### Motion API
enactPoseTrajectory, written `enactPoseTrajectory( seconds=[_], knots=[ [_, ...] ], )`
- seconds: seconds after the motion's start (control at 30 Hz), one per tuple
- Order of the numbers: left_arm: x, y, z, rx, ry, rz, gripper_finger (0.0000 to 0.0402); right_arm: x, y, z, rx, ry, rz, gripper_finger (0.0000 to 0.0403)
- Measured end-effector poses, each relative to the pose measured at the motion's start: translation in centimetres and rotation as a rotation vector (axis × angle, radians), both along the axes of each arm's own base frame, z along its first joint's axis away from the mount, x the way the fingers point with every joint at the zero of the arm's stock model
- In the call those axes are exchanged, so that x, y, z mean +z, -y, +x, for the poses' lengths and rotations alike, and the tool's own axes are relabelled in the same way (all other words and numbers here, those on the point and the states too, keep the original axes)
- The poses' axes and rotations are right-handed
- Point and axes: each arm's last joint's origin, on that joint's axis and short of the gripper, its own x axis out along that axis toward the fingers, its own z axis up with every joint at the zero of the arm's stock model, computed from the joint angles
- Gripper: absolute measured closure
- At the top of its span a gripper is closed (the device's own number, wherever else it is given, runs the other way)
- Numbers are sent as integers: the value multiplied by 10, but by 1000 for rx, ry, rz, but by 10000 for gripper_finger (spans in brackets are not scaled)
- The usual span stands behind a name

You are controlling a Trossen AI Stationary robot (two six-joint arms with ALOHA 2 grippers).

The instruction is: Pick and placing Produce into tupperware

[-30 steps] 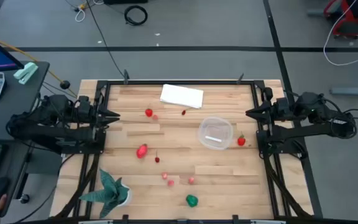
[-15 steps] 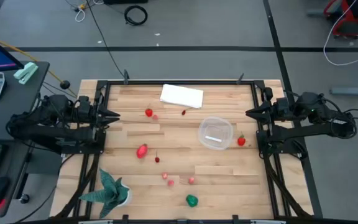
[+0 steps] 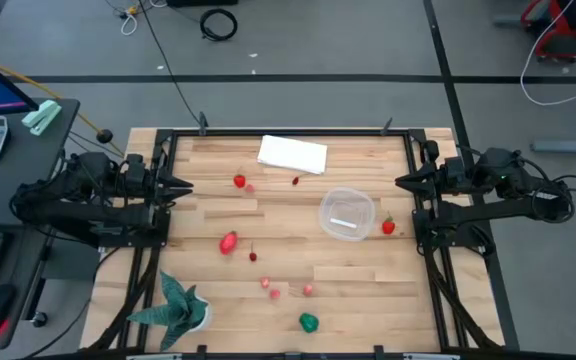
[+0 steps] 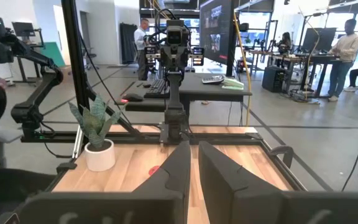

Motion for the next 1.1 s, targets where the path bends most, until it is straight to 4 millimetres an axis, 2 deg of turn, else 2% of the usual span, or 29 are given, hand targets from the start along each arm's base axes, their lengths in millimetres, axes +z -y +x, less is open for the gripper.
enactPoseTrajectory(
  seconds=[0.27,0.63,0.8,0.97,1.1],
  knots=[
    [0,0,0,0,0,0,349,0,0,0,0,0,0,361],
    [0,0,0,1,1,-1,340,0,0,0,0,1,0,361],
    [0,0,0,1,0,-123,346,0,0,0,0,0,-2,361],
    [0,0,0,0,-3,-182,351,0,0,0,1,4,57,361],
    [1,0,0,-1,11,-200,348,2,0,0,2,21,26,361]
  ],
)
